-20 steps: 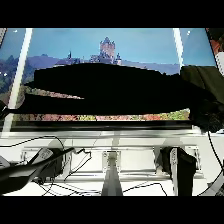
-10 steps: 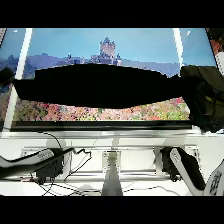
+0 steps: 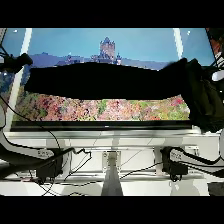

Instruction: Fold the clothes and pants, and hang the long-sleeved shirts on hangers.

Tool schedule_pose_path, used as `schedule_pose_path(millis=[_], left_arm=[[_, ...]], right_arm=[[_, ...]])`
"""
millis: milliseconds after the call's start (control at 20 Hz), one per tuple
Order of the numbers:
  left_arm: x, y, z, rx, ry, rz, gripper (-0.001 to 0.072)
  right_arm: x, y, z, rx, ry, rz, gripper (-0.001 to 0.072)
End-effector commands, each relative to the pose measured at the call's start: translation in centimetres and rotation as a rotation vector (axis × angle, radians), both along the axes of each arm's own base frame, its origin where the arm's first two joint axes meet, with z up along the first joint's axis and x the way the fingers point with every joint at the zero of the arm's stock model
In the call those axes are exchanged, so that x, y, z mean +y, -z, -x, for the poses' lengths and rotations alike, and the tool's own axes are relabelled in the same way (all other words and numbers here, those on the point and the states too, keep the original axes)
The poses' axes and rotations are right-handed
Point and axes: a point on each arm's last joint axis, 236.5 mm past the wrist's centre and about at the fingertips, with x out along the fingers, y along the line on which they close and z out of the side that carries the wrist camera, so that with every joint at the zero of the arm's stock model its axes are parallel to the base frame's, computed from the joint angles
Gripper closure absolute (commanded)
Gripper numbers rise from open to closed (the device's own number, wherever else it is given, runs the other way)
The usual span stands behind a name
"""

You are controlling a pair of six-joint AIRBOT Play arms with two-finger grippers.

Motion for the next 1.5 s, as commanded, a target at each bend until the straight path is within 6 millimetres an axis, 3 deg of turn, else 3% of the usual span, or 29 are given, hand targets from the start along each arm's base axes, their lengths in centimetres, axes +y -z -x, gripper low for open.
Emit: schedule_pose_path(millis=[0,200,300,350,550,650,800,900,950,1000,1050,1100,1200,1250,1300,1450], left_arm=[[0.6,-0.5,1.8,0.068,0.010,-0.022,-0.0003],[5.0,0.0,11.4,0.369,-0.038,-0.056,0.0019],[5.7,1.4,15.8,0.450,-0.094,0.019,0.0038],[5.5,2.4,17.1,0.443,-0.122,0.068,0.0038],[2.6,6.8,16.0,0.207,-0.315,0.386,0.0038],[2.0,9.1,15.3,0.156,-0.352,0.431,0.0038],[1.4,10.4,11.4,0.031,-0.339,0.462,0.0038],[2.2,11.5,9.8,-0.022,-0.377,0.432,0.0051],[2.9,12.1,9.4,-0.031,-0.382,0.390,0.0122],[3.3,12.2,9.1,-0.041,-0.378,0.358,0.0249],[3.5,11.9,8.6,-0.054,-0.363,0.328,0.0451],[3.7,11.0,8.1,-0.068,-0.326,0.300,0.0690],[3.0,7.9,6.7,-0.101,-0.193,0.249,0.0699],[2.3,5.7,6.3,-0.114,-0.110,0.219,0.0700],[1.8,3.5,6.3,-0.121,-0.049,0.185,0.0699],[-0.8,-4.8,7.6,-0.186,0.086,0.121,0.0699]], right_arm=[[0.7,0.4,-1.0,0.004,-0.018,-0.004,0.0037],[1.5,0.7,0.5,0.070,-0.064,0.008,0.0037],[1.8,1.0,0.9,0.093,-0.075,-0.001,0.0038],[2.0,1.2,1.1,0.104,-0.080,-0.005,0.0038],[2.1,1.2,1.1,0.106,-0.079,-0.016,0.0038],[2.4,1.3,1.2,0.111,-0.082,-0.031,0.0038],[3.6,1.3,1.6,0.147,-0.121,-0.036,0.0038],[4.7,0.4,1.1,0.141,-0.153,-0.031,0.0038],[5.4,-0.3,0.7,0.131,-0.175,-0.025,0.0038],[6.3,-1.2,0.1,0.112,-0.209,-0.004,0.0042],[7.3,-2.0,-0.5,0.092,-0.248,0.021,0.0056],[8.6,-2.9,-1.2,0.066,-0.284,0.041,0.0177],[11.8,-4.6,-2.4,0.009,-0.345,0.065,0.0406],[13.6,-5.4,-3.0,-0.024,-0.376,0.075,0.0578],[15.7,-6.1,-3.5,-0.061,-0.408,0.083,0.0690],[23.9,-8.1,-4.4,-0.176,-0.523,0.081,0.0691]])
